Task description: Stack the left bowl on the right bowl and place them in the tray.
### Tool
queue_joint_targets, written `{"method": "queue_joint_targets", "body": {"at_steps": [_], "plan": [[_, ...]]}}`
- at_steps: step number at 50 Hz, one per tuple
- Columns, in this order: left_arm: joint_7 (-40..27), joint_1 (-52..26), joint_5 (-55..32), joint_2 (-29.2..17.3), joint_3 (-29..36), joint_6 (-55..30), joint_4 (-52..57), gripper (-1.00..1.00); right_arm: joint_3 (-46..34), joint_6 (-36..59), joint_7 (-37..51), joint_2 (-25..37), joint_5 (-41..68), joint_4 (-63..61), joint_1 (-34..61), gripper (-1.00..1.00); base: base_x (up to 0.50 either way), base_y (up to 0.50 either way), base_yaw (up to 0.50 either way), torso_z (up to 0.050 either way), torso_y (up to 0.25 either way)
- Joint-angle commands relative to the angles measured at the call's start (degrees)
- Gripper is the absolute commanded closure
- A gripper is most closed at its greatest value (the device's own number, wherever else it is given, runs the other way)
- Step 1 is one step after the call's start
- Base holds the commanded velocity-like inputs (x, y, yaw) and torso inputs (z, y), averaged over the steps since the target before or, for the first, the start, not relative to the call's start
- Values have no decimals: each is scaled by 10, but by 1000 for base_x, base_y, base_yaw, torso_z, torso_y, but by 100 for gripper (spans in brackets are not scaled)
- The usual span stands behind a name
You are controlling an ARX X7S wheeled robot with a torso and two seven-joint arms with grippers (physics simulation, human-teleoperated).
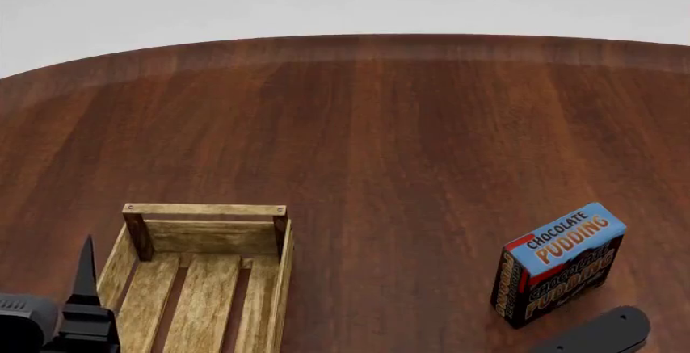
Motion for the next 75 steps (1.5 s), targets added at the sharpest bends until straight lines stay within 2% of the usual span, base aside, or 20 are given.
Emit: {"method": "queue_joint_targets", "body": {"at_steps": [1,29,75], "plan": [[-2,4,0,-1,1,8,-5,-100,-16,-2,-21,-23,-29,36,3,-100,0,0,0,0,0],[-4,11,-5,-6,-4,22,-12,-100,-54,18,-44,-76,-74,113,29,-100,0,0,0,0,0],[-7,17,-13,-8,-4,42,-28,-100,-99,38,-66,-126,-113,188,50,-100,0,0,0,0,0]]}}
